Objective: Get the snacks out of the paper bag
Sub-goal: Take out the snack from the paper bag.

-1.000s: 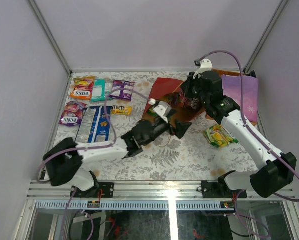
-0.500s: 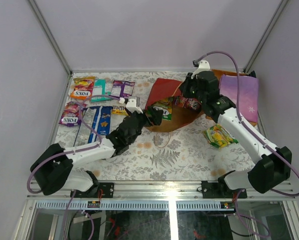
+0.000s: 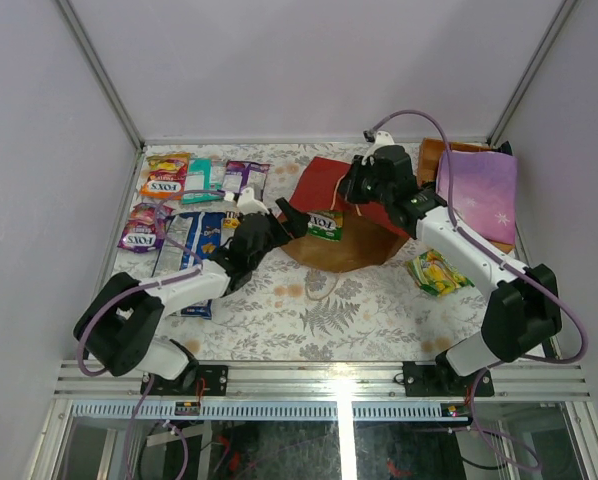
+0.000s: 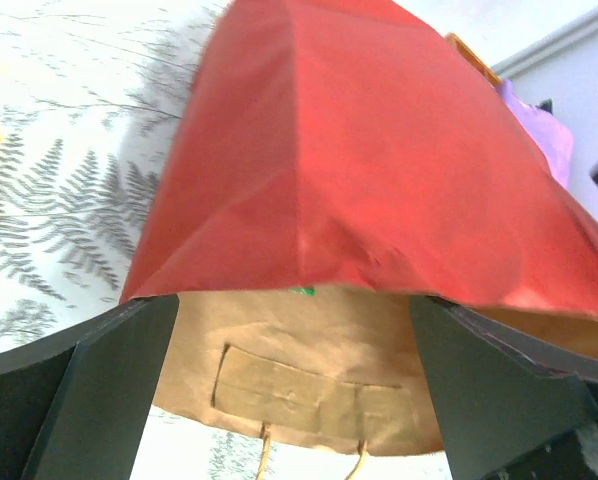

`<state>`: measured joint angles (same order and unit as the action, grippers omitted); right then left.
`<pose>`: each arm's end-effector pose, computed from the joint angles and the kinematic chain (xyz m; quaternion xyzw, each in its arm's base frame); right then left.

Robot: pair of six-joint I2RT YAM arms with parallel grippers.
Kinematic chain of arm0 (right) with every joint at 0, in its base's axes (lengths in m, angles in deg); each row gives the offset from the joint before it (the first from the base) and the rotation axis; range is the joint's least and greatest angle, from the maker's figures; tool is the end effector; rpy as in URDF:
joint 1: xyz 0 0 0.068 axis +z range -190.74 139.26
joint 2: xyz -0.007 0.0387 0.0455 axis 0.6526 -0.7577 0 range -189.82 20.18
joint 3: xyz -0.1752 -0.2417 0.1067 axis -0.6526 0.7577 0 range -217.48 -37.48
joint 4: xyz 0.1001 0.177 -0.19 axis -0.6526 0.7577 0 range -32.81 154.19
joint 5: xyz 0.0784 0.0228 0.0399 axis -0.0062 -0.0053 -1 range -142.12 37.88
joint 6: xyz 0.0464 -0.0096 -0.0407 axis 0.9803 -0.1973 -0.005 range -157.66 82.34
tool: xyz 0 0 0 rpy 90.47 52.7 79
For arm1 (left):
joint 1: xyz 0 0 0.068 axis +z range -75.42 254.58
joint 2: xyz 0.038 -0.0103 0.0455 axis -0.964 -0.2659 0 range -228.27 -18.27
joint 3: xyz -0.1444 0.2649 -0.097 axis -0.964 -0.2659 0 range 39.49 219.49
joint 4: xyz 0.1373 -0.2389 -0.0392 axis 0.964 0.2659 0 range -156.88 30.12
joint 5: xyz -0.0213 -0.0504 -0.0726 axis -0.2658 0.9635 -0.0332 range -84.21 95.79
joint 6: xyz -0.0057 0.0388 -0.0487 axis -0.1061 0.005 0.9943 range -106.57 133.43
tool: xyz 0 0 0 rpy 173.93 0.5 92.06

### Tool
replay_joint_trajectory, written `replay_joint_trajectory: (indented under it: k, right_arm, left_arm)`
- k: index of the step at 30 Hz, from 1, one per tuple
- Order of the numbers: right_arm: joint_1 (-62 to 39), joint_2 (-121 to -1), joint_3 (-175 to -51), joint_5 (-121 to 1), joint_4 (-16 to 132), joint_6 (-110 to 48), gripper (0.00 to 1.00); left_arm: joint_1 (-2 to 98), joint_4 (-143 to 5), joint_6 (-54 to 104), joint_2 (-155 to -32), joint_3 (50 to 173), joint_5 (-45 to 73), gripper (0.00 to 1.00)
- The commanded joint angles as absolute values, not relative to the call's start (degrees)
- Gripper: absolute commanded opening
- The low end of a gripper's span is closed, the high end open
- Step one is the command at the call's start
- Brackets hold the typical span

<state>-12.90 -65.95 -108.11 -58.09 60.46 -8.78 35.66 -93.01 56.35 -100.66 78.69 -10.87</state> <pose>0.3366 0.1833 0.3709 -0.0229 0.8121 0.3136 0.4916 0.2624 -0.1942 0.2489 -0.1138 0.7922 -0.2972 0.5207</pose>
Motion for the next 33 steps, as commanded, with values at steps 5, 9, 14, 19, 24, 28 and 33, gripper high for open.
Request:
replay_joint_trajectory:
  k: [5, 9, 14, 19, 24, 28, 33]
  right_arm:
    - [-10.41, -68.44, -109.94, -58.52, 56.88, -6.66, 0.00]
    - [-9.19, -69.75, -110.99, -57.21, 57.18, -5.99, 0.00]
    - [-8.15, -70.46, -111.53, -52.70, 57.97, -5.22, 0.00]
    - [-8.04, -71.32, -112.53, -49.69, 58.94, -3.70, 0.00]
    - [-7.95, -72.01, -113.04, -47.62, 58.33, -2.21, 0.00]
    - [-7.80, -72.43, -113.08, -45.82, 57.51, -1.17, 0.00]
    - [-7.45, -72.68, -112.67, -45.55, 56.68, -0.77, 0.00]
  left_arm:
    - [40.84, -90.39, 58.35, -105.15, 79.78, -2.86, 0.99]
    - [42.98, -89.05, 59.06, -109.54, 82.64, 0.64, 0.99]
    - [47.39, -90.47, 59.44, -116.43, 86.70, 7.52, 0.97]
    - [50.24, -87.35, 59.67, -124.24, 94.98, 11.50, 0.95]
    - [52.72, -81.22, 59.14, -130.81, 103.67, 14.33, 0.92]
    - [54.17, -77.25, 59.41, -134.39, 108.72, 15.74, 0.91]
    - [54.80, -77.00, 61.46, -132.64, 109.03, 21.04, 0.86]
